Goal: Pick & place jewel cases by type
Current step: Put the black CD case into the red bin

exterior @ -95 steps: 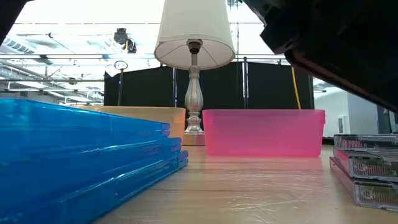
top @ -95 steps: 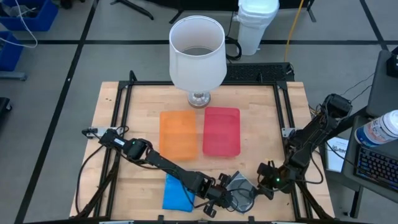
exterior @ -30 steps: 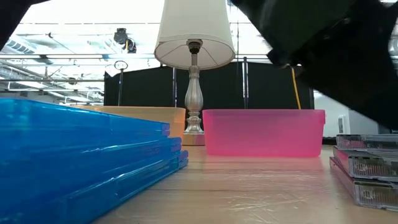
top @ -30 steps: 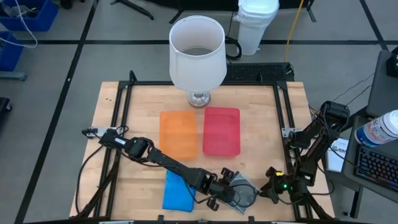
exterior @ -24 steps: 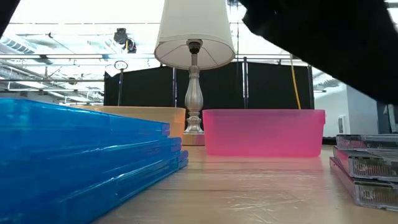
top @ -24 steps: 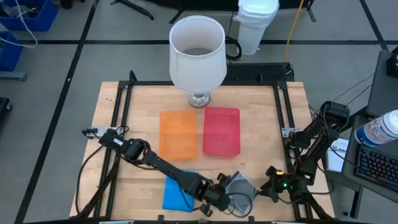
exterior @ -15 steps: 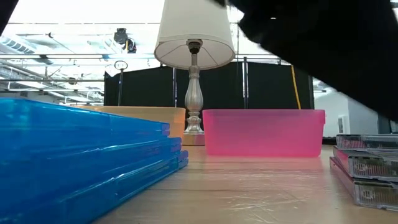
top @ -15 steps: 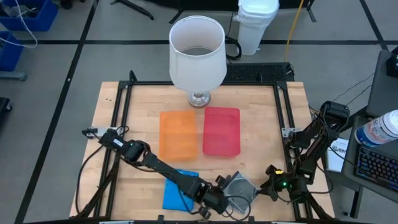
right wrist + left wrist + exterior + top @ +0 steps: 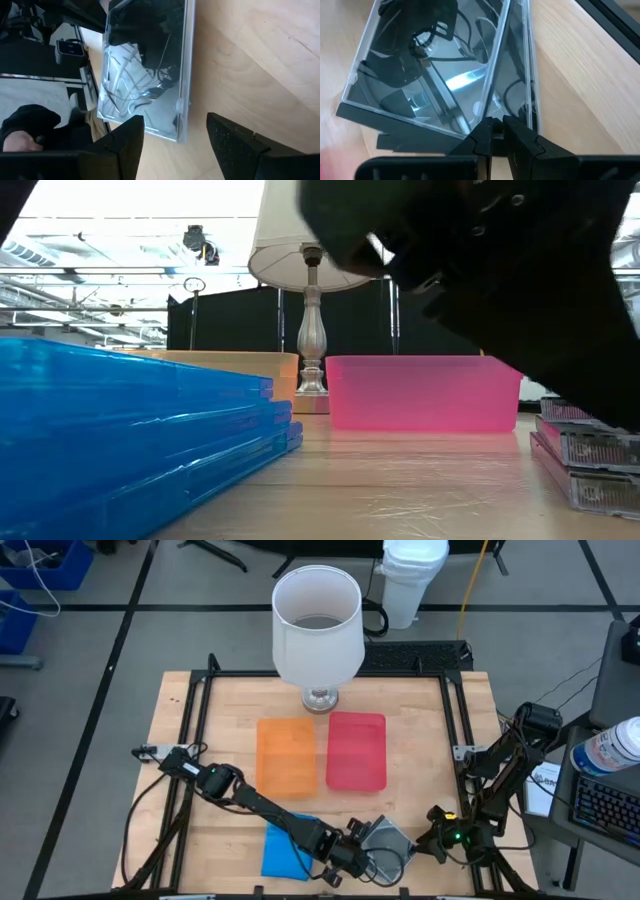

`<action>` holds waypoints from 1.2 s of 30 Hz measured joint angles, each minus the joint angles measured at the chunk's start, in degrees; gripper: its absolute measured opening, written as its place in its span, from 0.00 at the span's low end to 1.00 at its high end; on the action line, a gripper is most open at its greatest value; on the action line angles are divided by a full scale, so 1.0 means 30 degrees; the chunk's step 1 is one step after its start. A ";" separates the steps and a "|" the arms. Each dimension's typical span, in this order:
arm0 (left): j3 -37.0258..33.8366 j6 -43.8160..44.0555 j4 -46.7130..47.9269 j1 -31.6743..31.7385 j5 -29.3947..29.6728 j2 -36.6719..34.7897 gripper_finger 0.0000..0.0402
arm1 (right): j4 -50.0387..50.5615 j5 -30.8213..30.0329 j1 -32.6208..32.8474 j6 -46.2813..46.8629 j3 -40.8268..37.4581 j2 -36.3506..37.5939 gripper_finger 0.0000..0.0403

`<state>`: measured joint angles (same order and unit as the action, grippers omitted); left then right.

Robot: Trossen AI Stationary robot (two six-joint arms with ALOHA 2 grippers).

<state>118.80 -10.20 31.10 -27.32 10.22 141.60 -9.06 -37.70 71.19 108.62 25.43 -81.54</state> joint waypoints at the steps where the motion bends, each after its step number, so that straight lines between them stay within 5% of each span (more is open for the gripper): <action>1: -0.0009 0.0000 -0.0148 0.0020 0.0005 0.0000 0.13 | -0.0016 0.0002 0.0002 0.0013 0.0000 0.0000 0.52; 18: -0.0015 0.0066 -0.0891 0.0331 0.0119 0.0332 0.13 | -0.0454 0.0138 -0.0115 0.0041 0.0000 -0.0042 0.52; 36: -0.0007 0.0066 -0.1702 0.0350 0.0129 0.0539 0.13 | -0.5112 0.0070 -0.0100 -0.1941 0.0058 -0.2783 0.50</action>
<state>118.78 -10.00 25.99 -26.27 10.61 143.22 -24.40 -37.49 70.89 102.80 25.61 -89.89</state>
